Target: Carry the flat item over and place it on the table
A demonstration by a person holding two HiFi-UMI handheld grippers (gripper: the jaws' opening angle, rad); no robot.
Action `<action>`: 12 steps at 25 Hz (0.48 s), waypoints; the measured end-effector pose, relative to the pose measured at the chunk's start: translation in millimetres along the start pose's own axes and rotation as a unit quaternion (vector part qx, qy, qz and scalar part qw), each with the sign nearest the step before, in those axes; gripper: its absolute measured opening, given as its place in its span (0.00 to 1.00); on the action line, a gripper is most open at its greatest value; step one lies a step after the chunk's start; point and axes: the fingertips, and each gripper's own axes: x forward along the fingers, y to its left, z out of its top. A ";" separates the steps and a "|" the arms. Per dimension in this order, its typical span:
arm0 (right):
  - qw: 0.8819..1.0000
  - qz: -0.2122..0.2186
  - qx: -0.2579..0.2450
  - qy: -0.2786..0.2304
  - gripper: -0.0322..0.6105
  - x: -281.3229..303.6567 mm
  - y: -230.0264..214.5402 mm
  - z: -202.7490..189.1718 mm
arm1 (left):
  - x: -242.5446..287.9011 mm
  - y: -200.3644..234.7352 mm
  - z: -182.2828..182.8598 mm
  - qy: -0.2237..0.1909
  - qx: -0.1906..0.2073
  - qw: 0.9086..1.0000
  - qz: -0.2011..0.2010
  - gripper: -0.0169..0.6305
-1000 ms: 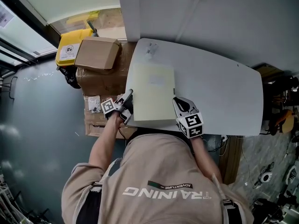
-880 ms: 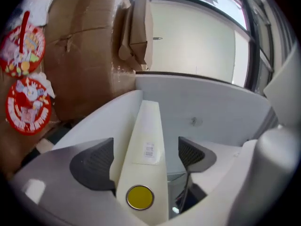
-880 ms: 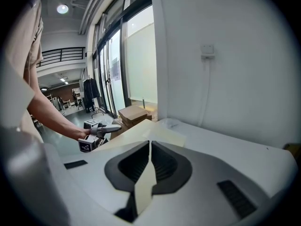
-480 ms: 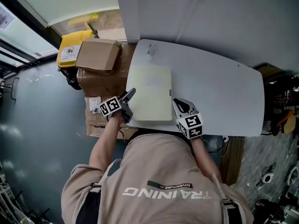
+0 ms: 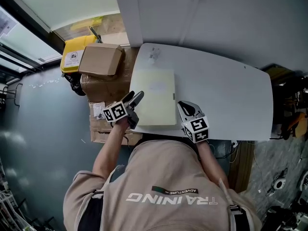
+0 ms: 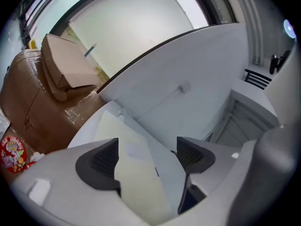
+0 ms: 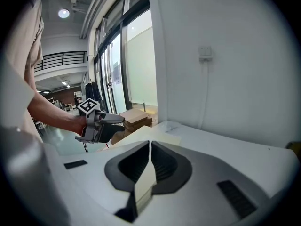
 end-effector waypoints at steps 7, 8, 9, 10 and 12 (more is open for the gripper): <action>1.000 -0.015 0.003 -0.018 0.07 -26.2 -25.5 1.6 | 11.5 -55.2 16.2 -0.032 0.151 0.987 0.039 0.23; 1.000 -0.018 0.002 -0.020 0.07 -30.7 -29.6 1.3 | 12.7 -64.1 18.5 -0.042 0.162 0.985 0.041 0.20; 1.000 -0.021 0.000 -0.023 0.07 -35.7 -33.8 1.3 | 13.6 -74.0 20.3 -0.051 0.174 0.982 0.042 0.12; 0.999 -0.024 -0.001 -0.027 0.07 -41.1 -38.1 2.2 | 15.0 -85.5 21.2 -0.059 0.189 0.979 0.039 0.04; 0.999 -0.033 -0.002 -0.039 0.07 -52.7 -48.3 6.4 | 20.5 -111.4 19.6 -0.066 0.220 0.973 0.029 0.03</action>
